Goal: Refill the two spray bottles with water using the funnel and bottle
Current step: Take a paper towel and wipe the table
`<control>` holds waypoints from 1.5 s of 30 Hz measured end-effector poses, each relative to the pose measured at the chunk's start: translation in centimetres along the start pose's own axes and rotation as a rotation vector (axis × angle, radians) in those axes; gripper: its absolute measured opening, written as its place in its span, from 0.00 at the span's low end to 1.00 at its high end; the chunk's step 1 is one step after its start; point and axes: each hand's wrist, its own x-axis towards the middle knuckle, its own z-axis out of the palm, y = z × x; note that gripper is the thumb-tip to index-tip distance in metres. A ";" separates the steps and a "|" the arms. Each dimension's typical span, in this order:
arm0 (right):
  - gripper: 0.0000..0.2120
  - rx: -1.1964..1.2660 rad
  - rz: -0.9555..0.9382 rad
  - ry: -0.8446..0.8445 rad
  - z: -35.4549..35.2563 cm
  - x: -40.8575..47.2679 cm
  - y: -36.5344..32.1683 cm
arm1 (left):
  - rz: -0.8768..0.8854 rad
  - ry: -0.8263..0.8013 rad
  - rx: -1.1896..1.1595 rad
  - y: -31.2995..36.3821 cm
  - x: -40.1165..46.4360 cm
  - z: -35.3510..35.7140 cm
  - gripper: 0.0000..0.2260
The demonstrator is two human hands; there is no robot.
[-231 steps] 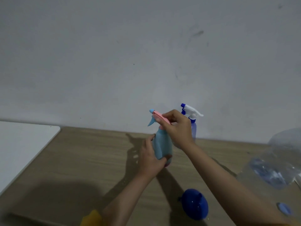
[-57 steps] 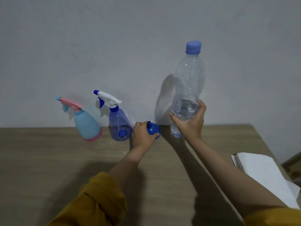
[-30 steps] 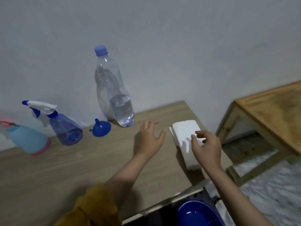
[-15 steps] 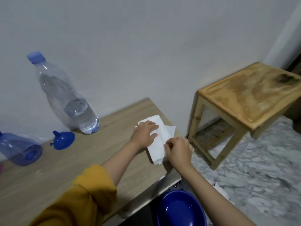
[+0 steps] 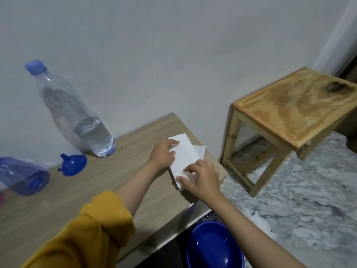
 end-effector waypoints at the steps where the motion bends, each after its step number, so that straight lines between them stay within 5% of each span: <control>1: 0.18 -0.036 -0.006 -0.051 0.2 -0.1 -0.2 | 0.005 -0.002 -0.031 0.1 -0.2 -0.1 0.18; 8: 0.09 0.012 0.057 -0.086 0.5 -0.3 -0.5 | 0.036 -0.064 -0.246 -0.7 -1.2 -0.6 0.17; 19: 0.09 0.344 0.224 -0.016 0.1 -0.4 -0.6 | 0.114 -0.238 -0.089 -1.1 -2.4 -1.8 0.09; 25: 0.06 0.437 0.248 -0.005 -0.2 -0.2 -0.5 | 0.187 -0.129 -0.058 0.2 -2.4 -1.9 0.05; 28: 0.15 0.384 0.189 0.031 -0.7 -0.2 -0.7 | 0.227 -0.120 -0.035 1.7 -2.3 -2.2 0.04; 35: 0.06 0.334 0.041 0.244 -3.1 0.7 -1.0 | 0.277 -0.142 0.039 3.6 -1.6 -3.2 0.09; 45: 0.05 0.265 -0.077 0.342 -10.3 2.2 -2.7 | 0.332 0.229 0.108 8.5 -0.6 -8.3 0.07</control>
